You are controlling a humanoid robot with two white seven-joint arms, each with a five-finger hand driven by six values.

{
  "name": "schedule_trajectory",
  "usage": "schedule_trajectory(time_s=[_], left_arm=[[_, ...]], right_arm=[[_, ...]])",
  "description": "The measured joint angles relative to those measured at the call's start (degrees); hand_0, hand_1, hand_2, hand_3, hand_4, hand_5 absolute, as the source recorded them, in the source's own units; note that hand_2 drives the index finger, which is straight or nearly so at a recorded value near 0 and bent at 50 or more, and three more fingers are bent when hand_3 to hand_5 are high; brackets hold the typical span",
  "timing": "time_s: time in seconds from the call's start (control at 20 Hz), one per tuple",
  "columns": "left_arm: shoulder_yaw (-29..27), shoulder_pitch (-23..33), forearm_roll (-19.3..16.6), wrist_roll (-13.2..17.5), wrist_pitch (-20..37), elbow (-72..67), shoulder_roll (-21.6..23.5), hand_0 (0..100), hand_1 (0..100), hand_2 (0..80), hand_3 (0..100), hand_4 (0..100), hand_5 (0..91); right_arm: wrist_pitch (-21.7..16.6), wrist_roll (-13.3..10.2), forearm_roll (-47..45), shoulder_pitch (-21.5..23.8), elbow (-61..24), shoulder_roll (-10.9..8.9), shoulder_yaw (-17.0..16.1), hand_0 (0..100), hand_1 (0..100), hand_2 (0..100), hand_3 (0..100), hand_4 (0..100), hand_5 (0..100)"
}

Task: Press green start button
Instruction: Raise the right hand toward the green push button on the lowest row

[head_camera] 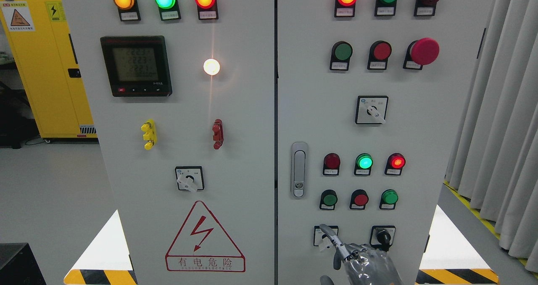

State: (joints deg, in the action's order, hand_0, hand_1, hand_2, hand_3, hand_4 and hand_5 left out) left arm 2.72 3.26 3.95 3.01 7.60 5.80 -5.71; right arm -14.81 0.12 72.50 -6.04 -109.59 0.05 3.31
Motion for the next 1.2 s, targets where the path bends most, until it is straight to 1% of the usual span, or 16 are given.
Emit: schedule_trajectory(time_s=[0.15,0.35,0.6,0.95,1.2], left_arm=[[0.0,0.0,0.0,0.0,0.0,0.0,0.0,12,56,0.0,0,0,0.0],[0.0,0.0,0.0,0.0,0.0,0.0,0.0,12,56,0.0,0,0,0.0],[0.0,0.0,0.0,0.0,0.0,0.0,0.0,12,56,0.0,0,0,0.0],[0.0,0.0,0.0,0.0,0.0,0.0,0.0,12,56,0.0,0,0,0.0],[0.0,0.0,0.0,0.0,0.0,0.0,0.0,12,56,0.0,0,0,0.0]], right_arm=[[1.78,-0.28,2.5,-1.2,-0.12,-0.02,-0.67,53,88,0,93,94,98],[2.56,0.31,4.81,-2.19,-0.2,-0.03,-0.7,54,88,0,93,94,97],[3.56,0.63,6.4,-3.05,-0.16,-0.04,-0.3,58,87,0,93,94,97],[4.28,0.66,7.17,-3.48,0.14,-0.05,0.71,58,86,0,94,94,97],[4.98,0.68,7.27,-3.62,0.69,-0.05,1.58,55,86,0,94,94,96]])
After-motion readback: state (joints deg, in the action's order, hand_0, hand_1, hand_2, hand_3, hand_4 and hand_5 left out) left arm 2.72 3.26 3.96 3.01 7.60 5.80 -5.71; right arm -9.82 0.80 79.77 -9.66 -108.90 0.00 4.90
